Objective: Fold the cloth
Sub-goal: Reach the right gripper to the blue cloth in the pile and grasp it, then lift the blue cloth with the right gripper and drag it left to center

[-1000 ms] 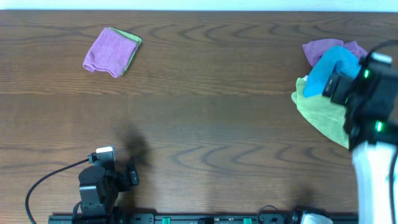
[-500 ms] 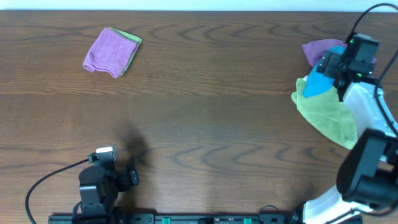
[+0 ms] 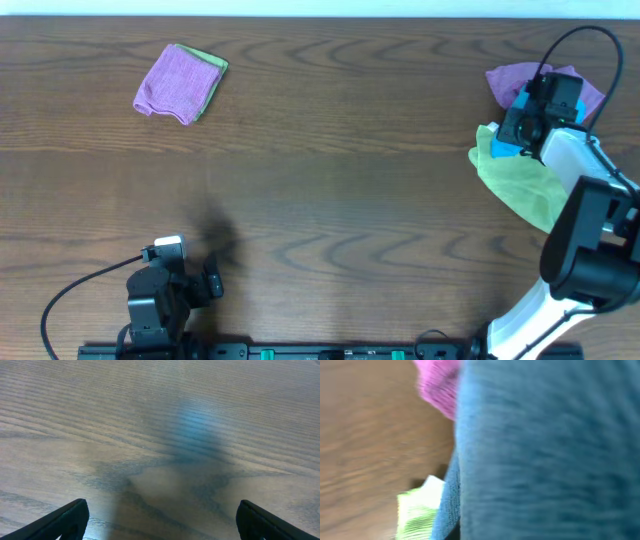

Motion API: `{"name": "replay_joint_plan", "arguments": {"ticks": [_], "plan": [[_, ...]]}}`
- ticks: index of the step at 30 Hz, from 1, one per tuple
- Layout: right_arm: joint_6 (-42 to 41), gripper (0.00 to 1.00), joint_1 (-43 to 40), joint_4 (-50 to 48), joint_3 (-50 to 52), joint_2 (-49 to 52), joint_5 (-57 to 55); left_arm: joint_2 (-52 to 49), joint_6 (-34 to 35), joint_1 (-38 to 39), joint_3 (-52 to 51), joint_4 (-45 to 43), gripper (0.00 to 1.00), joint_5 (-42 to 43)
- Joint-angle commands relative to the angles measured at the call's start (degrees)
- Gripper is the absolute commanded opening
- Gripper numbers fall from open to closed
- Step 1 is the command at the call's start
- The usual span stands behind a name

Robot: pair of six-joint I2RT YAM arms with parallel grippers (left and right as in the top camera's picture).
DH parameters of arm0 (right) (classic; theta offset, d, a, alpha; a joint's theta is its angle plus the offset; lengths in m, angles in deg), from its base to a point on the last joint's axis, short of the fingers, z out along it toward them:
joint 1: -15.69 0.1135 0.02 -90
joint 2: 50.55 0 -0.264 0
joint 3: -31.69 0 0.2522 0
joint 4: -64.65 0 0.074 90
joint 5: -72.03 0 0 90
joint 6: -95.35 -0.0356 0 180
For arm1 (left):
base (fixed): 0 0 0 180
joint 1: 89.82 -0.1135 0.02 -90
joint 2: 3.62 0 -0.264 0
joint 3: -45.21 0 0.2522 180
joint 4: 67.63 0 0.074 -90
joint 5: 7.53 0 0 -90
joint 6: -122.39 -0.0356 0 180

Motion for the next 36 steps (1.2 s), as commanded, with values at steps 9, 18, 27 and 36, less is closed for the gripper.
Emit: {"name": "replay_joint_plan", "arguments": {"ticks": [9,18,27,36], "plan": [[3.0,0.01,14.5,0.2,-1.0,-24.3,7.7,0.3,-1.2,0.0,-1.2,0.9,0.95,-0.2],[2.4,0.01,32.3,8.9,-1.0,-27.7,15.1,0.3,-1.2,0.0,-1.2,0.9,0.95,-0.2],[2.2,0.01,47.2,15.6,-1.0,-27.7,19.9,0.3,-1.2,0.0,-1.2,0.9,0.95,-0.2],[0.7,0.01,47.3,13.5,-1.0,-22.9,15.6,0.3,-1.2,0.0,-1.2,0.9,0.95,-0.2]]}}
